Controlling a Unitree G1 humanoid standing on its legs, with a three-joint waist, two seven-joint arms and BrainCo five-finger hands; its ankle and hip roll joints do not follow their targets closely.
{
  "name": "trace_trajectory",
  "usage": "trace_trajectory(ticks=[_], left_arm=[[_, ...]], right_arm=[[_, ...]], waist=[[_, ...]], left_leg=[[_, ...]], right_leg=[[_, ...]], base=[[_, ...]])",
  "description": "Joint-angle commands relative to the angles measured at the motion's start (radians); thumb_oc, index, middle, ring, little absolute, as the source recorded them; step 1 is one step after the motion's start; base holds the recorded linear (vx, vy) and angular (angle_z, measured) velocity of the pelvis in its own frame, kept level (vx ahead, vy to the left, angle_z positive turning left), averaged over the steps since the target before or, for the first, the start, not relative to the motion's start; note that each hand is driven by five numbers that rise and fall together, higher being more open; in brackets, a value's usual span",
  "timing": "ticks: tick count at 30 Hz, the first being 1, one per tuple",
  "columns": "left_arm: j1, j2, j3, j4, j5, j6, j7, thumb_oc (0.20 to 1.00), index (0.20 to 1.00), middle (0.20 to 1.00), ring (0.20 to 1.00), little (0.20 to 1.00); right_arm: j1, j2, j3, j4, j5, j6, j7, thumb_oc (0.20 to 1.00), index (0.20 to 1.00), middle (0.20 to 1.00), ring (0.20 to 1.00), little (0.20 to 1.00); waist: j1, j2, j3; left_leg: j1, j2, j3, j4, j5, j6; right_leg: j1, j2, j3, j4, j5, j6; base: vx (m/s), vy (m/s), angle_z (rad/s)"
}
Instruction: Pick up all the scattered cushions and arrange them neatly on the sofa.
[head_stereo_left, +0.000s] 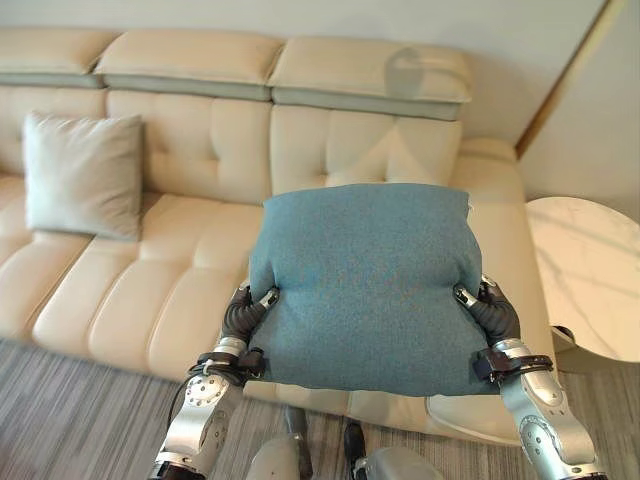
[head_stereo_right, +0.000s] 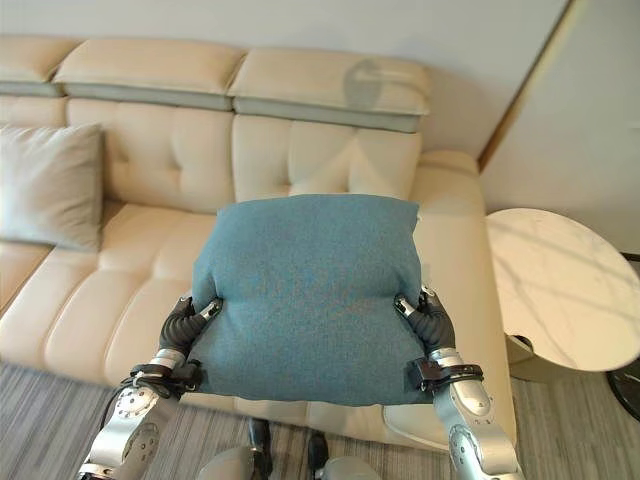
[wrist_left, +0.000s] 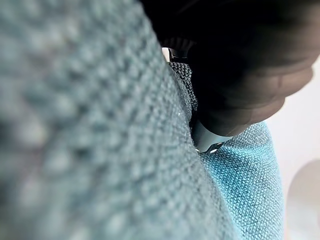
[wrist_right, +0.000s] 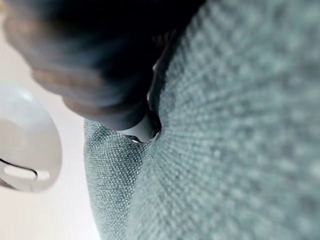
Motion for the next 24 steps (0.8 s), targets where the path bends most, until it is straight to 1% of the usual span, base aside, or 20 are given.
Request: trace_trajectory(ticks=[1, 2, 3, 4, 6, 9, 10, 11, 12, 14, 16, 17, 19, 20, 22, 23, 24], left_arm=[[-0.036, -0.028, -0.029, -0.106, 0.024, -0.099, -0.027, 0.200, 0.200, 0.200, 0.200, 0.200], [-0.045, -0.017, -0.032, -0.093, 0.033, -0.099, -0.029, 0.200, 0.200, 0.200, 0.200, 0.200], [-0.046, -0.017, -0.032, -0.092, 0.033, -0.099, -0.029, 0.200, 0.200, 0.200, 0.200, 0.200], [-0.047, -0.013, -0.031, -0.093, 0.041, -0.099, -0.028, 0.200, 0.200, 0.200, 0.200, 0.200], [-0.064, 0.018, -0.014, -0.075, 0.056, -0.106, -0.011, 0.200, 0.200, 0.200, 0.200, 0.200], [-0.081, 0.032, -0.007, -0.054, 0.076, -0.111, 0.008, 0.200, 0.200, 0.200, 0.200, 0.200], [-0.108, 0.046, -0.013, -0.033, 0.091, -0.117, 0.028, 0.200, 0.200, 0.200, 0.200, 0.200], [-0.110, 0.046, -0.013, -0.032, 0.091, -0.118, 0.029, 0.200, 0.200, 0.200, 0.200, 0.200], [-0.148, 0.057, -0.021, -0.013, 0.096, -0.123, 0.050, 0.200, 0.200, 0.200, 0.200, 0.200], [-0.212, 0.066, -0.045, 0.021, 0.100, -0.130, 0.079, 0.200, 0.200, 0.200, 0.200, 0.200], [-0.307, 0.071, -0.071, 0.063, 0.099, -0.145, 0.119, 0.200, 0.200, 0.200, 0.200, 0.200], [-0.310, 0.071, -0.071, 0.065, 0.099, -0.146, 0.119, 0.200, 0.200, 0.200, 0.200, 0.200], [-0.407, 0.074, -0.098, 0.103, 0.103, -0.159, 0.161, 0.200, 0.200, 0.200, 0.200, 0.200], [-0.551, 0.083, -0.143, 0.180, 0.114, -0.184, 0.227, 0.200, 0.200, 0.200, 0.200, 0.200], [-0.706, 0.097, -0.182, 0.267, 0.126, -0.196, 0.281, 0.200, 0.200, 0.200, 0.200, 0.200], [-0.806, 0.119, -0.207, 0.323, 0.143, -0.205, 0.307, 0.200, 0.200, 0.200, 0.200, 0.200], [-0.813, 0.120, -0.207, 0.327, 0.142, -0.206, 0.307, 0.200, 0.200, 0.200, 0.200, 0.200]], right_arm=[[-0.061, 0.045, 0.002, -0.074, -0.053, -0.104, 0.027, 0.200, 0.200, 0.200, 0.200, 0.200], [-0.066, 0.052, 0.007, -0.059, -0.072, -0.096, 0.022, 0.200, 0.200, 0.200, 0.200, 0.200], [-0.067, 0.052, 0.007, -0.059, -0.072, -0.096, 0.022, 0.200, 0.200, 0.200, 0.200, 0.200], [-0.071, 0.054, 0.007, -0.056, -0.080, -0.092, 0.023, 0.200, 0.200, 0.200, 0.200, 0.200], [-0.128, 0.073, 0.057, -0.028, -0.115, -0.088, 0.018, 0.200, 0.200, 0.200, 0.200, 0.200], [-0.169, 0.084, 0.081, 0.003, -0.130, -0.090, 0.004, 0.200, 0.200, 0.200, 0.200, 0.200], [-0.209, 0.092, 0.096, 0.031, -0.140, -0.093, -0.013, 0.200, 0.200, 0.200, 0.200, 0.200], [-0.210, 0.093, 0.095, 0.032, -0.140, -0.093, -0.013, 0.200, 0.200, 0.200, 0.200, 0.200], [-0.254, 0.097, 0.108, 0.056, -0.154, -0.096, -0.037, 0.200, 0.200, 0.200, 0.200, 0.200], [-0.318, 0.102, 0.130, 0.089, -0.172, -0.104, -0.068, 0.200, 0.200, 0.200, 0.200, 0.200], [-0.425, 0.108, 0.154, 0.130, -0.207, -0.113, -0.125, 0.200, 0.200, 0.200, 0.200, 0.200], [-0.427, 0.108, 0.154, 0.131, -0.208, -0.114, -0.125, 0.200, 0.200, 0.200, 0.200, 0.200], [-0.520, 0.117, 0.160, 0.148, -0.268, -0.132, -0.191, 0.200, 0.200, 0.200, 0.200, 0.200], [-0.662, 0.131, 0.185, 0.201, -0.339, -0.149, -0.285, 0.200, 0.200, 0.200, 0.200, 0.200], [-0.819, 0.117, 0.195, 0.264, -0.400, -0.150, -0.362, 0.200, 0.200, 0.200, 0.200, 0.200], [-0.909, 0.102, 0.204, 0.311, -0.431, -0.148, -0.406, 0.200, 0.200, 0.200, 0.200, 0.200], [-0.915, 0.102, 0.203, 0.315, -0.430, -0.150, -0.406, 0.200, 0.200, 0.200, 0.200, 0.200]], waist=[[0.002, 0.010, -0.078], [-0.001, 0.019, -0.088], [0.001, 0.019, -0.086], [0.000, 0.022, -0.092], [0.012, 0.037, -0.096], [0.025, 0.042, -0.097], [0.033, 0.048, -0.095], [0.034, 0.048, -0.095], [0.040, 0.057, -0.091], [0.043, 0.065, -0.080], [0.051, 0.074, -0.068], [0.051, 0.074, -0.069], [0.055, 0.079, -0.047], [0.060, 0.083, -0.024], [0.068, 0.088, -0.014], [0.073, 0.090, -0.004], [0.074, 0.088, -0.003]], left_leg=[[0.118, 0.002, 0.040, -0.087, -0.066, -0.031], [0.139, -0.015, 0.046, -0.118, -0.057, -0.019], [0.142, -0.015, 0.047, -0.120, -0.056, -0.019], [0.159, -0.018, 0.062, -0.142, -0.055, -0.014], [0.182, -0.032, 0.110, -0.171, -0.057, 0.006], [0.186, -0.039, 0.133, -0.179, -0.060, 0.014], [0.179, -0.045, 0.143, -0.182, -0.060, 0.017], [0.178, -0.045, 0.143, -0.181, -0.060, 0.017], [0.162, -0.050, 0.144, -0.181, -0.059, 0.019], [0.125, -0.053, 0.140, -0.179, -0.054, 0.019], [0.063, -0.057, 0.132, -0.173, -0.046, 0.020], [0.060, -0.057, 0.132, -0.172, -0.046, 0.020], [0.003, -0.058, 0.128, -0.164, -0.035, 0.016], [-0.057, -0.060, 0.121, -0.152, -0.023, 0.009], [-0.104, -0.060, 0.112, -0.153, -0.006, 0.001], [-0.124, -0.061, 0.105, -0.153, 0.005, -0.004], [-0.130, -0.061, 0.106, -0.153, 0.009, -0.004]], right_leg=[[-0.083, -0.079, -0.041, -0.020, 0.018, 0.146], [-0.089, -0.084, -0.024, -0.028, 0.028, 0.157], [-0.088, -0.084, -0.022, -0.028, 0.028, 0.157], [-0.085, -0.085, -0.015, -0.034, 0.031, 0.161], [-0.106, -0.100, 0.015, -0.031, 0.044, 0.186], [-0.117, -0.108, 0.029, -0.038, 0.056, 0.196], [-0.128, -0.117, 0.030, -0.047, 0.064, 0.203], [-0.129, -0.117, 0.030, -0.047, 0.065, 0.203], [-0.146, -0.124, 0.031, -0.053, 0.072, 0.207], [-0.179, -0.130, 0.032, -0.054, 0.081, 0.206], [-0.230, -0.137, 0.026, -0.058, 0.093, 0.204], [-0.233, -0.137, 0.026, -0.057, 0.093, 0.204], [-0.286, -0.145, 0.016, -0.053, 0.104, 0.206], [-0.344, -0.148, 0.007, -0.042, 0.115, 0.205], [-0.386, -0.149, -0.007, -0.040, 0.122, 0.205], [-0.402, -0.149, -0.013, -0.042, 0.125, 0.206], [-0.408, -0.149, -0.013, -0.043, 0.129, 0.206]], base=[[0.11, 0.227, -0.55], [0.06, 0.168, -0.19], [0.05, 0.158, -0.19], [0.03, 0.151, -0.41], [0.01, 0.200, -0.77], [0.00, 0.086, -0.61], [0.02, 0.070, -0.42], [-0.02, 0.066, -0.20], [-0.05, 0.029, -0.03], [-0.11, 0.018, 0.02], [-0.10, -0.006, 0.07], [-0.05, -0.017, 0.08], [-0.11, -0.037, 0.12], [-0.11, -0.052, 0.22], [-0.03, -0.068, 0.20], [-0.01, -0.050, 0.10], [0.00, -0.037, 0.07]])
